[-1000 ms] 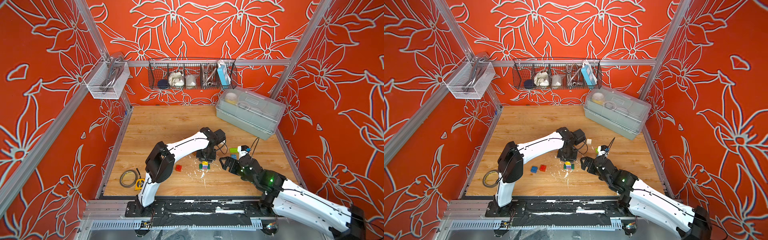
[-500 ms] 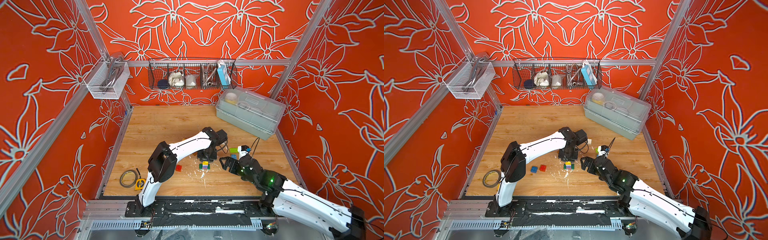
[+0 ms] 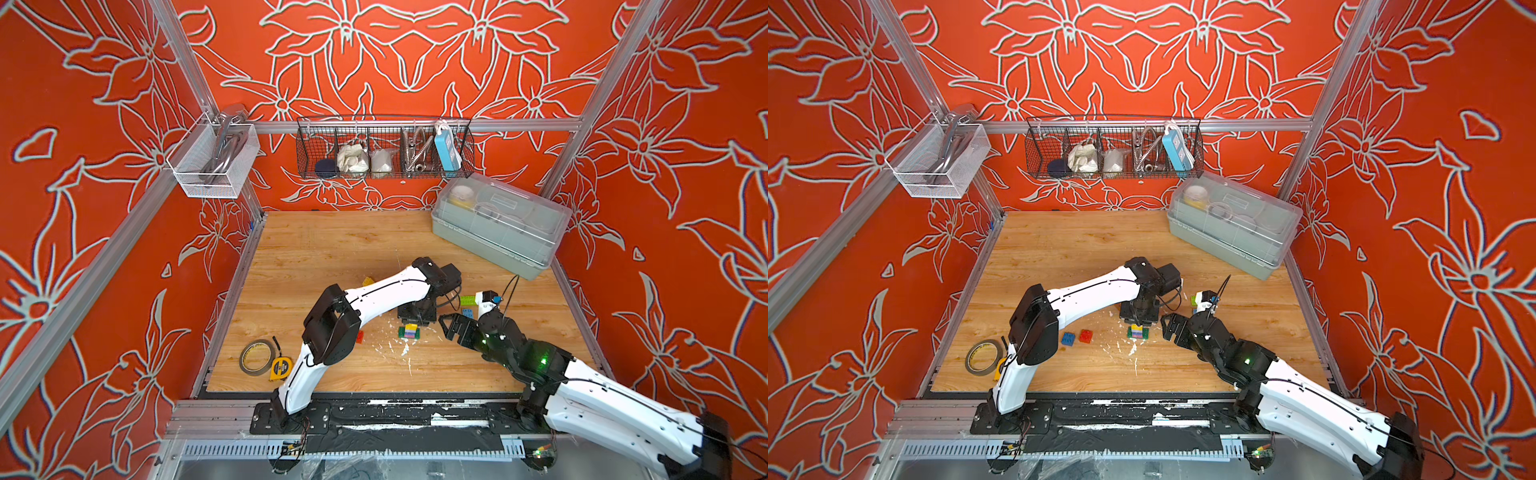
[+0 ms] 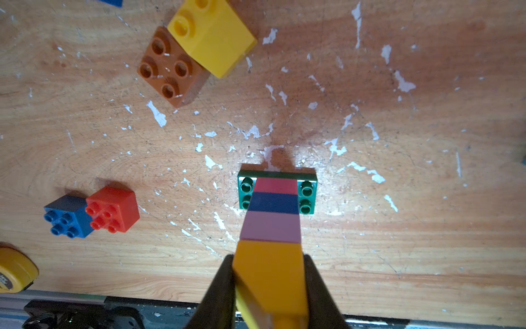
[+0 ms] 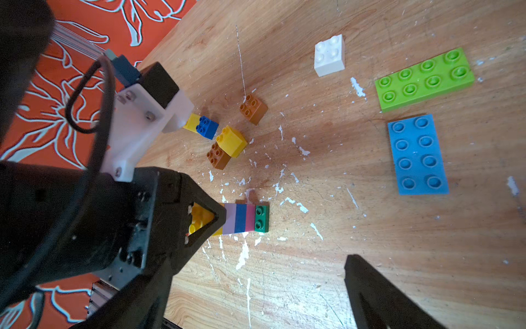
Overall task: Assemble the number 1 with lego
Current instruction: Assemble the lego brick with the lego brick.
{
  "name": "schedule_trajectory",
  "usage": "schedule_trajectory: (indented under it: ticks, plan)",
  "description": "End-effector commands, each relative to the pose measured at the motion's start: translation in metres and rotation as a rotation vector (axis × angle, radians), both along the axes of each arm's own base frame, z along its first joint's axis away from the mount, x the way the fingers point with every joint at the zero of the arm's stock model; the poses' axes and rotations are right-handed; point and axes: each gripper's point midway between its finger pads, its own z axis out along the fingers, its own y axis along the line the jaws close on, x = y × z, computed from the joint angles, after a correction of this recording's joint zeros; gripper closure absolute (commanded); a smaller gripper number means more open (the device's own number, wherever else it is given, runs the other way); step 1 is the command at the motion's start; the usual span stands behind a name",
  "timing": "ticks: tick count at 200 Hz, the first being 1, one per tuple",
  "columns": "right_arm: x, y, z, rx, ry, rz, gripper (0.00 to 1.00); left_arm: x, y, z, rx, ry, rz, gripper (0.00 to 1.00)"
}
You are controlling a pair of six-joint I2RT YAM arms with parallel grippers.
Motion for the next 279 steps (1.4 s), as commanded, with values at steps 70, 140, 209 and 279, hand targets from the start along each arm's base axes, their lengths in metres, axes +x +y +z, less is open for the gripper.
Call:
schedule_trajectory:
  ticks: [70,140,209,279]
  plan:
    - [0.001,-0.006,-0.007,-0.02,0.001,-0.019,0.0,-0.009,0.003,-0.052,-0.059,0.071,-0.038,0.9]
    - [0.001,-0.006,-0.008,-0.023,0.004,-0.022,0.0,-0.011,0.005,-0.052,-0.067,0.081,-0.052,0.85]
    - [0.0,-0.006,-0.008,-0.026,0.006,-0.017,0.0,-0.002,0.004,-0.026,-0.063,0.037,-0.048,0.51]
    - [-0.001,-0.006,-0.004,-0.022,-0.005,-0.006,0.0,0.01,-0.001,0.005,-0.075,-0.024,-0.053,0.3]
